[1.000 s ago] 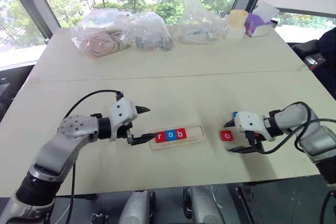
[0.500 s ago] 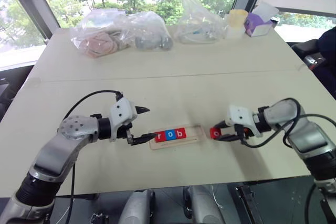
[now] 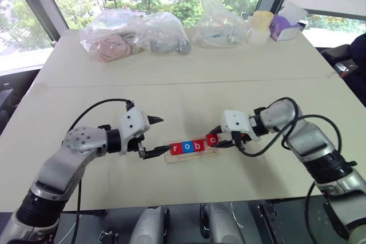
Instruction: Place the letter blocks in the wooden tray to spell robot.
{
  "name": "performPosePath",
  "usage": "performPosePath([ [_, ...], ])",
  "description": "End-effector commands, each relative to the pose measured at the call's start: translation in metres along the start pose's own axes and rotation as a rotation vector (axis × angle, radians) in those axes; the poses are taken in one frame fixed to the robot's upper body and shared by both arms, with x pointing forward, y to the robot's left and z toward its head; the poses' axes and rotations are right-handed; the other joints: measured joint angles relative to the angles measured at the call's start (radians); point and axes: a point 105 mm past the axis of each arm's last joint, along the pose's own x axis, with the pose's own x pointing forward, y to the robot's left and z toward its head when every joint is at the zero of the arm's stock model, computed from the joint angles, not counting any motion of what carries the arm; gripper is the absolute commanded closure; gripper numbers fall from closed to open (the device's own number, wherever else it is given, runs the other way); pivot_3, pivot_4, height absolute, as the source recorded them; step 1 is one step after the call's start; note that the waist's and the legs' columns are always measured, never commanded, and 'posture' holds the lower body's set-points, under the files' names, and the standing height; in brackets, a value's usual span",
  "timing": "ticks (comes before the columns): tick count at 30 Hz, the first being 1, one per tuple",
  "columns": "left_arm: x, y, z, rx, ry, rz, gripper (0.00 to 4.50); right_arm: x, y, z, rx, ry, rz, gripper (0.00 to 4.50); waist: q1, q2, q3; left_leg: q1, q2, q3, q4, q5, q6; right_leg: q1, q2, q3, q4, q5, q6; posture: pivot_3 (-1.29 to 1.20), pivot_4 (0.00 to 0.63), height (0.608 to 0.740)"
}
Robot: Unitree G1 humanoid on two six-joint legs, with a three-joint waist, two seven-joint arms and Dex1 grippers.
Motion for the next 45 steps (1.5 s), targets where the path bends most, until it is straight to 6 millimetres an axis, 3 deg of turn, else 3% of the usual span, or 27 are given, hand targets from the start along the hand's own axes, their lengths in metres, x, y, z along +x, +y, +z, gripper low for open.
performPosePath([
  [1, -0.007, -0.001, 0.009, 0.021, -0.016, 0.007, 0.0, 0.0, -0.004, 0.006, -0.043, -0.005, -0.002, 3.37, 0.001, 0.0, 0.0, 0.0, 0.0, 0.0, 0.0, 0.0, 0.0, 0.0, 0.0, 0.0, 0.0, 0.0, 0.0, 0.0, 0.15, 0.725],
  [15, -0.014, -0.011, 0.01, 0.008, -0.005, -0.046, 0.0, 0.004, 0.0, 0.0, -0.044, 0.015, 0.027, 3.37, 0.004, 0.0, 0.0, 0.0, 0.0, 0.0, 0.0, 0.0, 0.0, 0.0, 0.0, 0.0, 0.0, -0.001, -0.001, 0.0, 0.15, 0.725],
  [45, -0.011, -0.008, 0.012, 0.013, -0.013, -0.03, 0.0, 0.005, -0.001, -0.007, -0.033, 0.04, 0.02, 3.37, 0.005, 0.0, 0.0, 0.0, 0.0, 0.0, 0.0, 0.0, 0.0, 0.0, 0.0, 0.0, 0.0, -0.001, -0.001, 0.0, 0.15, 0.725],
])
